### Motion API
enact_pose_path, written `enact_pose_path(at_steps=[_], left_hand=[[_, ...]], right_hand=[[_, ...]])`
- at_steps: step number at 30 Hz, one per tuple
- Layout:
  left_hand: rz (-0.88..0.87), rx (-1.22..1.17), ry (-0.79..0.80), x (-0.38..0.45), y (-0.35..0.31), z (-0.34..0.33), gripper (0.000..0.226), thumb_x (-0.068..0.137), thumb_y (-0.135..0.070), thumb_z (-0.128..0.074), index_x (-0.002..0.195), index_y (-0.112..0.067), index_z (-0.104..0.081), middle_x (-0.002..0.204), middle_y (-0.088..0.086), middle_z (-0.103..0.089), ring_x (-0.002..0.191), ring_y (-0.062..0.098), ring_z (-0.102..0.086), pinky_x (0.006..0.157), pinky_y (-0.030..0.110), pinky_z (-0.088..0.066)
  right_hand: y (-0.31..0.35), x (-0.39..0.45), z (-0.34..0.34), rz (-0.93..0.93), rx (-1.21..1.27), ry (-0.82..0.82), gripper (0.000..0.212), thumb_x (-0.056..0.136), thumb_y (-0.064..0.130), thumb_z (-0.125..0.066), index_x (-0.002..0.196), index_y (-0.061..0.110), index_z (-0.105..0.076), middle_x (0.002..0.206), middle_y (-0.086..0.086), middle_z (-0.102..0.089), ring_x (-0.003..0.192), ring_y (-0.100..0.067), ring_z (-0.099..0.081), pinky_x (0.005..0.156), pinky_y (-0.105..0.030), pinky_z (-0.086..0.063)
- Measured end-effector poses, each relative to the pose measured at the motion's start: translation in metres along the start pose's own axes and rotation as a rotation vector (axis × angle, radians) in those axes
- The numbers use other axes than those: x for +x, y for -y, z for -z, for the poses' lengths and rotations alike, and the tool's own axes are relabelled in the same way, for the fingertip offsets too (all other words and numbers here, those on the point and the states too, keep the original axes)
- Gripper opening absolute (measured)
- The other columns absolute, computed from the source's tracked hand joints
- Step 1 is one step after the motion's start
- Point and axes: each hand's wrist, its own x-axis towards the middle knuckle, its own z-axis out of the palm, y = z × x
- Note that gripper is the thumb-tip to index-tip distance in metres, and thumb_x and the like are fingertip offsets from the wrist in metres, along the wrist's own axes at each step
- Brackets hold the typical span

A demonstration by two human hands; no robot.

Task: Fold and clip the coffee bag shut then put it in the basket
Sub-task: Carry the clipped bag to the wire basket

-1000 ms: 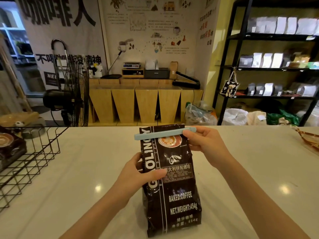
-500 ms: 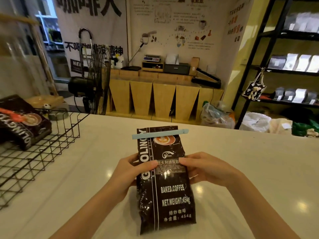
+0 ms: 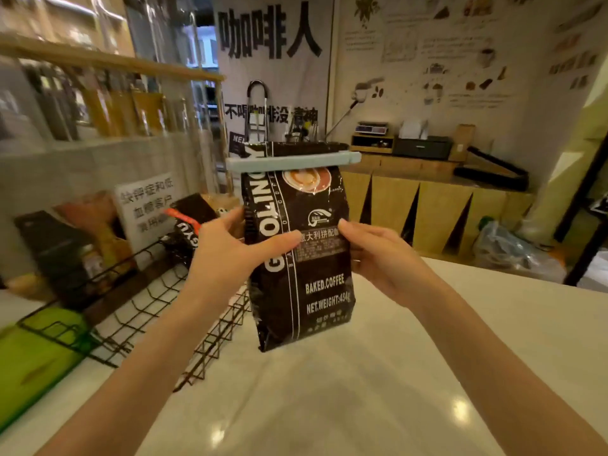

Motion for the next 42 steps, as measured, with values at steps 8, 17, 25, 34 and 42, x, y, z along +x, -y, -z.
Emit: enact_pose_path(at_steps=[8,17,25,34,42], left_hand=[[-0.179,0.298,-0.316,0.031,0.010,0.105,0.045,0.055,-0.025,-0.080,0.085,-0.041,-0.050,0.082,-0.030,-0.053,0.068,-0.023,-0.054,0.054,0.002,-0.043],[-0.077,0.467,-0.455,0.030,0.068,0.161,0.071,0.055,-0.026,-0.082,0.116,-0.021,-0.046,0.103,-0.013,-0.053,0.100,0.006,-0.052,0.083,0.028,-0.045],[0.027,0.482,-0.453,0.029,0.088,0.166,0.079,0.054,-0.025,-0.084,0.121,-0.020,-0.043,0.106,-0.010,-0.053,0.099,0.006,-0.049,0.080,0.026,-0.041],[0.147,0.463,-0.459,0.026,0.095,0.174,0.086,0.058,-0.021,-0.081,0.128,-0.015,-0.032,0.127,0.007,-0.053,0.116,0.024,-0.050,0.092,0.040,-0.042],[0.147,0.510,-0.495,0.028,0.093,0.184,0.088,0.051,-0.020,-0.085,0.125,-0.015,-0.037,0.125,0.006,-0.055,0.116,0.023,-0.051,0.091,0.040,-0.044]], right_hand=[[0.010,0.102,-0.116,0.057,-0.242,0.041,0.042,0.087,0.039,-0.054,0.124,0.020,-0.053,0.121,-0.002,-0.061,0.108,-0.015,-0.056,0.096,-0.036,-0.044],[-0.030,0.151,-0.188,-0.133,-0.151,0.204,0.040,0.080,0.043,-0.062,0.108,0.015,-0.061,0.116,-0.002,-0.064,0.101,-0.017,-0.061,0.077,-0.029,-0.051],[-0.047,0.155,-0.193,-0.112,-0.291,0.265,0.035,0.080,0.041,-0.063,0.096,0.009,-0.064,0.098,0.003,-0.063,0.102,-0.017,-0.060,0.098,-0.042,-0.047],[-0.050,0.161,-0.204,-0.142,-0.324,0.354,0.044,0.082,0.038,-0.061,0.116,0.010,-0.057,0.122,-0.009,-0.060,0.113,-0.022,-0.056,0.097,-0.039,-0.045],[-0.045,0.165,-0.211,-0.113,-0.310,0.397,0.037,0.084,0.030,-0.061,0.114,0.008,-0.055,0.114,-0.009,-0.064,0.106,-0.021,-0.060,0.084,-0.030,-0.050]])
